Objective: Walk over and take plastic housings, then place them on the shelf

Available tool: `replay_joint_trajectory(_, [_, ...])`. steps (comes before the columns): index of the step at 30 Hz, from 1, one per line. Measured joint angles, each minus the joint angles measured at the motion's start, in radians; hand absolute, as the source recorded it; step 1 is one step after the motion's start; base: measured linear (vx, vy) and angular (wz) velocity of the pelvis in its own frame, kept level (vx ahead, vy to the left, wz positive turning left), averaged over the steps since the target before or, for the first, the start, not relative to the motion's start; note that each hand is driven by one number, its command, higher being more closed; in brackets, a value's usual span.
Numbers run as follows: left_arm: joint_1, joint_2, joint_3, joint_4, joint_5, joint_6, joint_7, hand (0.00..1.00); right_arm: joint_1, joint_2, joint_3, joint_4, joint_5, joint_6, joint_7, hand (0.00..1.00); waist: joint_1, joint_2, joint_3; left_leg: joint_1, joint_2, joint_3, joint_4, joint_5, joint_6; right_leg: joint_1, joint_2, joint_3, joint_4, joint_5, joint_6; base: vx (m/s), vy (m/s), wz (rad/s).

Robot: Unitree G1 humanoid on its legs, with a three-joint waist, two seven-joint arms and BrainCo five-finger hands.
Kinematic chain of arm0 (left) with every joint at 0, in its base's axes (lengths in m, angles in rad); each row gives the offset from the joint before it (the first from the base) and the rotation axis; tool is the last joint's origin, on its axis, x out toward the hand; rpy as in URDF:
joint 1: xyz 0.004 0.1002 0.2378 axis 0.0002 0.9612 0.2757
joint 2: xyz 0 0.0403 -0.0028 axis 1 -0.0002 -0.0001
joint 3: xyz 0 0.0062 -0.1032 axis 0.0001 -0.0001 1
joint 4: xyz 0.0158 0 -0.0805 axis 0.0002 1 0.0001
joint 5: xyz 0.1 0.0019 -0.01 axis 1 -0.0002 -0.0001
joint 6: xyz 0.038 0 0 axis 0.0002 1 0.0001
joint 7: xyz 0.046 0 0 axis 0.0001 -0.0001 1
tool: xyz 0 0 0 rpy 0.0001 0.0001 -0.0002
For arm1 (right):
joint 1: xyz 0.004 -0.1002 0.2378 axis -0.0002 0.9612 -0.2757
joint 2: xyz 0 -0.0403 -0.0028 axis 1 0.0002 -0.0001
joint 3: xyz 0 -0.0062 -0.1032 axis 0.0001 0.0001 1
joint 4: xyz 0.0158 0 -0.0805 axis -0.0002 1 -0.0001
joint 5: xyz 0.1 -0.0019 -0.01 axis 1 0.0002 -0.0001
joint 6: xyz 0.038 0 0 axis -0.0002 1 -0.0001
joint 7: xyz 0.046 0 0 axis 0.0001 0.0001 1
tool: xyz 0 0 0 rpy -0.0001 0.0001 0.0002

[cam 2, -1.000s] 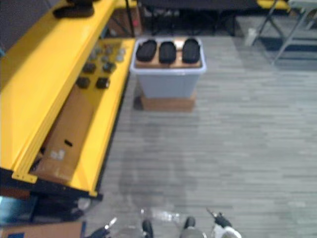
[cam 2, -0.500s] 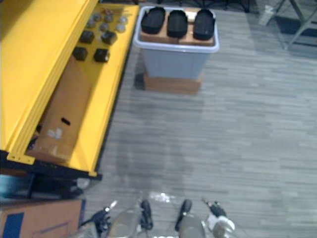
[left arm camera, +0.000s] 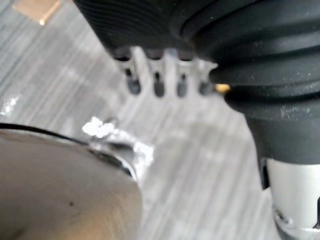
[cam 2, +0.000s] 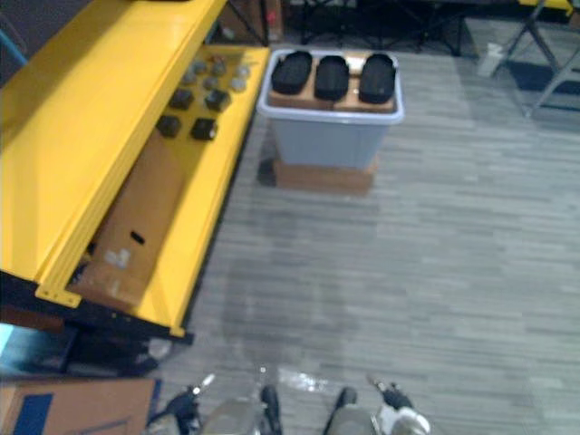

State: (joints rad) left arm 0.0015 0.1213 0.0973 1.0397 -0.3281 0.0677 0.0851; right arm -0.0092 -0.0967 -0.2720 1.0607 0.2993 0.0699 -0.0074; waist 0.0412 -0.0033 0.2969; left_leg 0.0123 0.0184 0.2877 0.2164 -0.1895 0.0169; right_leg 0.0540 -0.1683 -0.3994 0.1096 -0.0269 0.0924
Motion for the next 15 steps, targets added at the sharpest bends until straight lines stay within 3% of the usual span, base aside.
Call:
replay_joint_trajectory(3, [0.0, 0.004, 0.009, 0.001, 0.036, 0.004, 0.003, 0.0, -0.001, -0.001, -0.001, 0.0, 0.006, 0.014, -0.02, 0.0, 0.0, -0.008, -0.001, 0.013, 0.018, 0.021, 0.023, -0.033, 0.007, -0.033, -0.008, 0.027, 0.099, -0.02, -0.008, 0.01, 0.047, -0.25])
replay_joint_trajectory(5, [0.009, 0.021, 0.006, 0.003, 0.093, 0.008, 0.018, 0.0, 0.025, 0.013, -0.003, -0.003, 0.031, 0.031, -0.023, 0.0, -0.012, -0.017, -0.003, 0.047, 0.05, 0.029, 0.041, -0.063, 0.02, -0.122, -0.025, 0.049, 0.308, -0.057, -0.022, -0.04, 0.08, -0.21])
replay_joint_trajectory(6, [0.015, 0.026, 0.006, 0.002, 0.106, 0.007, 0.019, 0.0, 0.041, 0.02, -0.019, -0.003, 0.041, 0.039, -0.02, 0.0, -0.016, -0.019, -0.003, 0.056, 0.055, 0.029, 0.042, -0.07, 0.02, -0.128, -0.025, 0.049, 0.308, -0.069, -0.029, 0.01, 0.047, -0.01])
replay_joint_trajectory(7, [0.023, 0.035, 0.007, 0.002, 0.115, 0.006, 0.017, 0.0, 0.062, 0.021, -0.022, 0.008, 0.037, 0.05, -0.013, 0.0, -0.016, -0.04, -0.015, 0.067, 0.069, 0.028, 0.057, -0.091, 0.019, -0.14, -0.021, 0.048, 0.271, -0.076, -0.017, 0.06, -0.005, 0.01])
replay_joint_trajectory(10, [0.038, 0.039, 0.011, 0.001, 0.142, 0.004, 0.014, 0.0, 0.148, 0.031, -0.072, 0.034, 0.018, 0.066, 0.001, 0.0, -0.017, -0.055, -0.016, 0.076, 0.103, 0.021, 0.11, -0.142, -0.011, -0.17, -0.016, 0.049, 0.092, -0.015, 0.028, 0.11, -0.05, 0.03])
replay_joint_trajectory(12, [0.041, 0.035, 0.017, 0.001, 0.137, -0.001, 0.014, 0.0, 0.208, 0.058, -0.12, 0.051, 0.0, 0.073, 0.009, 0.0, -0.022, -0.055, -0.017, 0.088, 0.108, 0.016, 0.132, -0.168, -0.041, -0.189, -0.018, 0.058, 0.03, 0.015, 0.03, 0.25, -0.122, 0.11])
replay_joint_trajectory(14, [0.042, 0.03, 0.018, -0.013, 0.103, -0.003, 0.017, 0.0, 0.281, 0.097, -0.149, 0.061, -0.003, 0.095, 0.014, 0.0, -0.038, -0.053, -0.027, 0.109, 0.112, -0.009, 0.16, -0.207, -0.077, -0.186, -0.003, 0.101, 0.011, 0.03, 0.01, 0.34, -0.204, 0.33])
replay_joint_trajectory(15, [0.041, 0.005, 0.015, -0.032, 0.089, -0.004, 0.024, 0.0, 0.306, 0.111, -0.162, 0.072, -0.021, 0.109, 0.015, 0.0, -0.06, -0.027, -0.043, 0.12, 0.136, -0.033, 0.168, -0.241, -0.098, -0.201, 0.016, 0.135, 0.08, 0.079, -0.016, 0.29, -0.198, 0.37])
